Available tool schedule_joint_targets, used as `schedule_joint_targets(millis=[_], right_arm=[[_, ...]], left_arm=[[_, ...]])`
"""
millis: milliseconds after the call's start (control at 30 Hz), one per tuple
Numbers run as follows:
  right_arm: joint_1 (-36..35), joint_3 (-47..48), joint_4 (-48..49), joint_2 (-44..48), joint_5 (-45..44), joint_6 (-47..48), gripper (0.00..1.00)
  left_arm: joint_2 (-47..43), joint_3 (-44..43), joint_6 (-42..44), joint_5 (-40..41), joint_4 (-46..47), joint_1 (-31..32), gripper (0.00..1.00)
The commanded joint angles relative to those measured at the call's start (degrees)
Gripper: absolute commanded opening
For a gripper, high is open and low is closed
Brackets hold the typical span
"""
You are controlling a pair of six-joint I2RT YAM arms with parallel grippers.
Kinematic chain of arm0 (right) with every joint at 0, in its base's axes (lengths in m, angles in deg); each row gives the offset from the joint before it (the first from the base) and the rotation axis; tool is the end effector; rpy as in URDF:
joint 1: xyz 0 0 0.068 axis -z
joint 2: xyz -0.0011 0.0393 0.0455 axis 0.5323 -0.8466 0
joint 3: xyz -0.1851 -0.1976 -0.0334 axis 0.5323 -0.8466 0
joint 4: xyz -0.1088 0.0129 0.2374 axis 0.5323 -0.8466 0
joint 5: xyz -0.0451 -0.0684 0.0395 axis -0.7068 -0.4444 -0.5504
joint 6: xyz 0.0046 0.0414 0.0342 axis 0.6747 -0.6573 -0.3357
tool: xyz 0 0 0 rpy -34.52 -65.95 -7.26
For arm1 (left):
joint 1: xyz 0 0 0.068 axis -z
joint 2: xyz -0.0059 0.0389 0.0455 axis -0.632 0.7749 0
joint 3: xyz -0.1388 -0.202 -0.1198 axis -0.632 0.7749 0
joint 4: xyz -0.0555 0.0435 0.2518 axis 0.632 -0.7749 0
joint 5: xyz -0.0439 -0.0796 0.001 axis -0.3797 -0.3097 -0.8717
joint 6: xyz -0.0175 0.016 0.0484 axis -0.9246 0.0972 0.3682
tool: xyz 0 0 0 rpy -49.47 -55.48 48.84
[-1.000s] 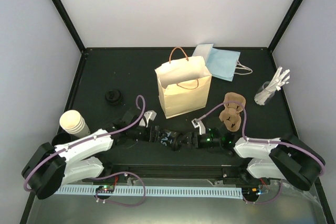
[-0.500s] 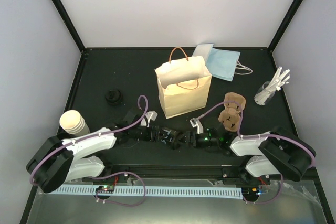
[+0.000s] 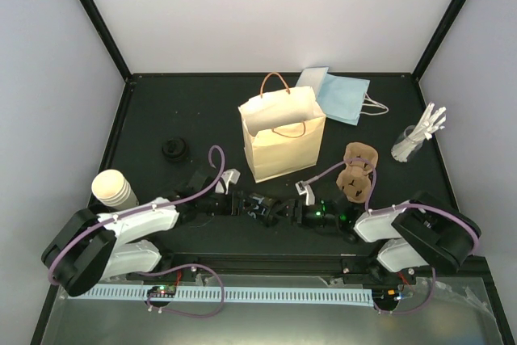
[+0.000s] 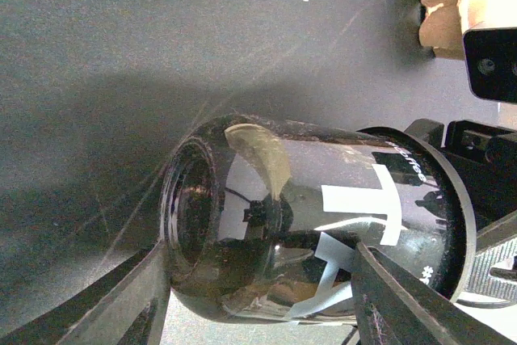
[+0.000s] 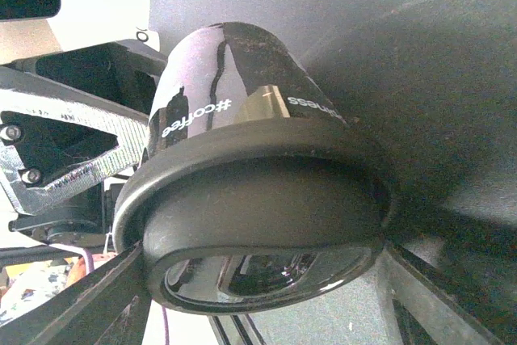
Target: Pack the takeout coffee
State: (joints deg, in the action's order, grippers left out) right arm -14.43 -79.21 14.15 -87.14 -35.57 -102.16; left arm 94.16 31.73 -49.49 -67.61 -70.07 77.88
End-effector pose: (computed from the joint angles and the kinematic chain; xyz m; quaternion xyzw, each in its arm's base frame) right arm 0.1270 0.1608 0.1125 -0.0215 0.8407 0.5317 0.1008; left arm 0.1502 -0.1406 0.1465 0.0586 0.9028 -0.4006 0.1450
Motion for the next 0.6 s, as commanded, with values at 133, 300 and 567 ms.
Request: schedule_joint_targets(millis=[133,300,567], right_arm=[[-0.5,1.7,5.6,4.0,-3.3,2.1,0.75],[-0.5,6.8,-16.0,15.1,-5.1,11.2,0.75],[-0.4,20.6,-54.0,22.8,-11.7,25.5,0.76]], left_arm=[[-1.8,0.8,-3.1,-6.8,1.9,0.9,0.62],[-1.2,0.9,-4.1,-9.9,4.7,1.0,0.62],[-1.6,0.1,-3.7,-9.9,4.8,1.1,0.63]])
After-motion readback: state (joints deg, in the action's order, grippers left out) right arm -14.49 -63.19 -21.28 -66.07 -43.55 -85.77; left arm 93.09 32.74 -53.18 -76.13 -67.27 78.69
